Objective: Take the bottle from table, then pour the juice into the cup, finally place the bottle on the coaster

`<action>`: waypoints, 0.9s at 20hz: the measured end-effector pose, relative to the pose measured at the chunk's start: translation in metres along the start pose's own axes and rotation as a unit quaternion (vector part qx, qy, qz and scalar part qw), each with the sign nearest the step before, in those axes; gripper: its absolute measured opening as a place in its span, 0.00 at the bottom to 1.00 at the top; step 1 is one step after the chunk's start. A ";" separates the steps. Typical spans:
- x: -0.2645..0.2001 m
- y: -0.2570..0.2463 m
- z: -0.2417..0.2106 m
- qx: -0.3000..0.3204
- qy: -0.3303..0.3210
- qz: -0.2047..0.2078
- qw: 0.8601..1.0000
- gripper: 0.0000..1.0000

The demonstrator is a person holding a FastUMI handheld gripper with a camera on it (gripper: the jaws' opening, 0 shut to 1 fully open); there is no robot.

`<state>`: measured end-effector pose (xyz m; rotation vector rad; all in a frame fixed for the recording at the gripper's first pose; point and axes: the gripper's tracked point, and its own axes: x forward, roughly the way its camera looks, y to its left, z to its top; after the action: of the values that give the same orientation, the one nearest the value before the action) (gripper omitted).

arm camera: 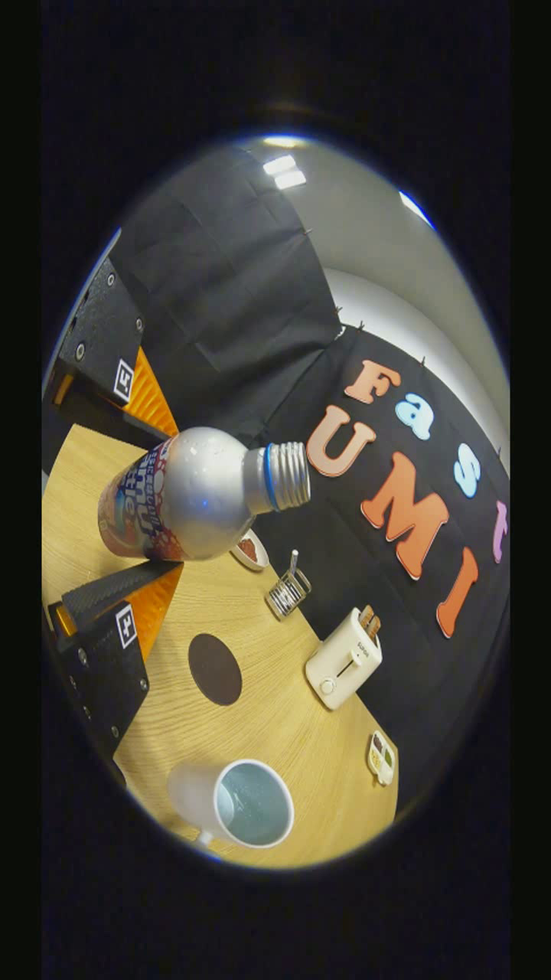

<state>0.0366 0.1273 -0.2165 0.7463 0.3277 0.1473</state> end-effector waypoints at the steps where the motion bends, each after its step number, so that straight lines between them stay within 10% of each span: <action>1: -0.001 -0.004 0.003 0.013 -0.001 0.000 1.000 0.80; 18: -0.028 -0.031 0.014 0.252 0.011 0.039 0.967 0.80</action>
<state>0.0160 0.0883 -0.2215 1.2628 0.3619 0.1477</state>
